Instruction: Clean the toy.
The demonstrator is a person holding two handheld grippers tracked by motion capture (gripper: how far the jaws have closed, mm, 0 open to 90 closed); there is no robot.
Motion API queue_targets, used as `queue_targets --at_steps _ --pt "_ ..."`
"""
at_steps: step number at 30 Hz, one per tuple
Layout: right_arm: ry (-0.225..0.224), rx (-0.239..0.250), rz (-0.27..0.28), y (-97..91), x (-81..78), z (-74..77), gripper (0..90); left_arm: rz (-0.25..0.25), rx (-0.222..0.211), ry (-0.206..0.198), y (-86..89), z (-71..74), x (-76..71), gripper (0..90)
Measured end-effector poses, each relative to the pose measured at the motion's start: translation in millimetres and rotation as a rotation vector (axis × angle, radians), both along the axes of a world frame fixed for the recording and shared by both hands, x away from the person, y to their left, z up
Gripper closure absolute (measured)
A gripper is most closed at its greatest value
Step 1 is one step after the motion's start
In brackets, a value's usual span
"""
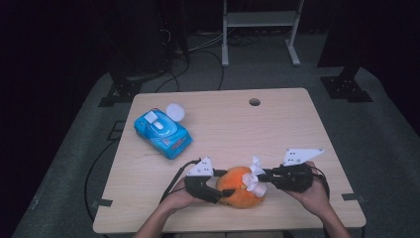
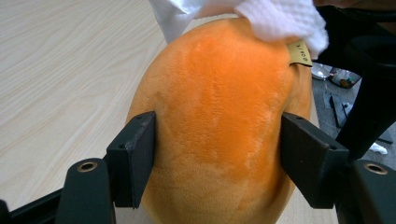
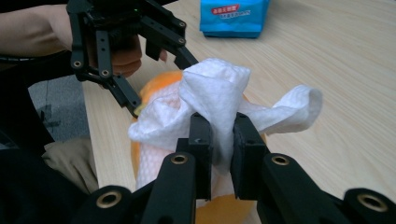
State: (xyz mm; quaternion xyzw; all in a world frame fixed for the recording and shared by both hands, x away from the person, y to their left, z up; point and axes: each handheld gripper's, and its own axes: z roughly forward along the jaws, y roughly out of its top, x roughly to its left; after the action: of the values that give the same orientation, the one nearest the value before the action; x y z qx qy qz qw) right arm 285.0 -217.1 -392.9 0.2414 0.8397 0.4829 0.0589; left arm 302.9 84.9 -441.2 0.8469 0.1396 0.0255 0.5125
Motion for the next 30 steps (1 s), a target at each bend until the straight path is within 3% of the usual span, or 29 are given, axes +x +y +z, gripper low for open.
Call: queue_targets --at_steps 3,5,8,11,16,20,22,23,26,27,28,30 --pt "-0.002 -0.021 0.011 3.7 0.0 -1.5 79.6 -0.002 0.004 0.000 0.0 -0.1 -1.0 30.6" --pt "0.016 -0.010 0.011 4.1 0.9 -2.8 79.6 -0.003 0.010 -0.004 -2.3 0.9 -2.9 30.6" --pt "-0.009 0.008 0.010 11.1 -0.4 2.6 79.4 -0.031 0.022 -0.024 -10.0 4.8 -8.7 30.3" --pt "-0.013 -0.027 0.029 19.8 0.6 1.4 79.5 -0.033 0.034 -0.029 -11.0 6.4 -10.2 27.0" --pt "0.013 -0.041 0.057 22.7 -0.3 -7.1 79.6 0.007 -0.004 0.057 -8.6 7.9 -3.2 10.7" --pt "0.024 -0.047 0.086 24.7 -4.2 -6.7 79.5 0.007 0.014 0.117 -14.0 1.8 -1.4 1.9" --pt "0.025 -0.050 0.092 25.5 -4.2 -6.9 79.4 0.004 -0.003 0.133 -15.2 -4.2 -0.8 2.1" --pt "0.022 -0.051 0.089 25.5 -4.0 -6.7 79.4 -0.001 -0.013 0.126 -14.4 -4.8 -0.9 6.2" --pt "-0.003 -0.049 0.050 24.1 -3.8 -2.1 79.4 0.006 -0.054 0.032 -11.0 1.4 -3.1 32.6" --pt "-0.003 -0.049 0.050 24.1 -3.8 -2.1 79.4 0.006 -0.054 0.032 -11.0 1.4 -3.1 36.9" --pt "-0.033 -0.036 0.021 21.1 -3.3 4.0 79.5 0.024 -0.073 -0.074 -11.6 8.6 -6.0 39.7" --pt "-0.067 -0.020 -0.028 18.9 -3.5 9.7 79.5 0.053 -0.071 -0.174 -13.0 15.3 -7.1 41.4"
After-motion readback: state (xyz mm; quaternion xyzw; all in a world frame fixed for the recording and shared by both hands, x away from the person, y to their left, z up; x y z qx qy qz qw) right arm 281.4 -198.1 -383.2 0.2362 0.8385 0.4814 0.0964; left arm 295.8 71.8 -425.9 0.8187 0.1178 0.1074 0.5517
